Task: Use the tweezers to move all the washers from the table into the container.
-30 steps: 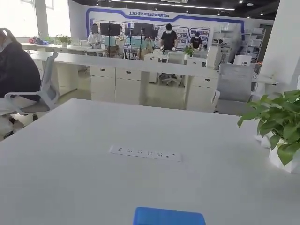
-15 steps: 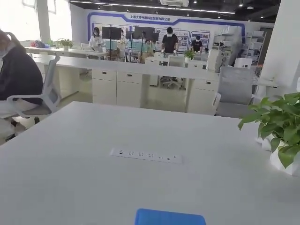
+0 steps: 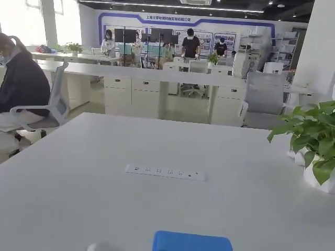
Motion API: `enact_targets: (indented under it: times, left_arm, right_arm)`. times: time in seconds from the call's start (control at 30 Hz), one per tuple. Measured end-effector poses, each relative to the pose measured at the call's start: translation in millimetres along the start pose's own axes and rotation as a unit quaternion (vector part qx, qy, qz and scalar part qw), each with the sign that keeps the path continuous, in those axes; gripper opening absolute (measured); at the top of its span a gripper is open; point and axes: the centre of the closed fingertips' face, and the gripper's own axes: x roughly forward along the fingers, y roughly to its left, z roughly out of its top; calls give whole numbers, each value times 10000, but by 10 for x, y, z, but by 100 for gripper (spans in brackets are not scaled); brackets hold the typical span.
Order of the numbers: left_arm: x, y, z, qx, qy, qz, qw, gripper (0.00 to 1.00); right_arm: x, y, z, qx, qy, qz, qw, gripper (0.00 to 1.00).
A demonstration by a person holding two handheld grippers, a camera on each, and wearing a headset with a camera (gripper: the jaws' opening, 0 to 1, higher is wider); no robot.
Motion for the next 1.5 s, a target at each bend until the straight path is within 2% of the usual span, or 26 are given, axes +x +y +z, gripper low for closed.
enact_targets:
  times: [0.13,0.3,0.47,0.53,0.6,0.7,0.8,0.83,0.9,1.0,1.1,1.17,1.2,1.27,1.3,1.33,1.37,1.43,1.5]
  left_arm:
    - [-30,58,-12,121,116,101,9998,0]
    - [-14,102,-15,174,212,89,9996,0]
    - [70,128,-43,206,288,-40,9994,0]
    - [87,160,7,97,128,-95,9998,0]
    - [105,194,12,20,101,-159,9998,0]
    - [149,259,-43,21,289,-295,9991,0]
    - [161,294,-25,35,319,-414,9986,0]
    - [166,306,-22,15,310,-432,9986,0]
    - [175,332,-16,-71,261,-456,9986,0]
    - [170,385,-41,-183,158,-312,9992,0]
    - [119,423,-74,-761,-167,-59,9969,6]
    - [56,440,-124,-1262,-478,174,9907,15]
    - [21,424,-171,-1561,-615,267,9855,20]
    - [-28,391,-233,-1928,-825,403,9769,25]
    - [-64,366,-266,-2225,-1012,503,9684,27]
    - [-91,339,-282,-2417,-1157,560,9618,30]
    - [-126,313,-307,-2685,-1336,650,9518,32]
    - [-176,275,-367,-2958,-1512,863,9392,39]
    - [-213,250,-434,-3142,-1601,1106,9292,44]
  right_arm:
    - [29,-82,55,-24,-103,-155,9998,7]
    - [75,-108,63,20,-142,-150,9998,6]
    - [145,-117,7,71,-61,-80,9999,6]
    - [152,-139,-2,111,-65,-94,9999,6]
    - [145,-152,-12,165,-48,-106,9998,6]
    - [134,-162,3,490,-134,-8,9987,9]
    - [114,-202,-9,574,-126,-19,9983,8]
    - [112,-222,-30,630,-96,-54,9980,6]
    - [111,-218,-28,865,-172,33,9961,6]
    - [111,-247,-35,892,-185,-20,9958,5]
    - [113,-233,-30,976,-213,-1,9950,5]
    - [112,-234,-29,1004,-230,-21,9947,5]
    - [111,-234,-30,1014,-234,-27,9946,5]
    - [109,-236,-31,1045,-244,-45,9942,5]
    - [108,-236,-32,1055,-246,-48,9941,5]
    - [106,-238,-33,1072,-250,-59,9939,5]
    - [105,-238,-34,1083,-252,-65,9938,5]
    - [102,-238,-36,1096,-255,-76,9936,5]
    - [98,-242,-40,1143,-258,-106,9931,5]
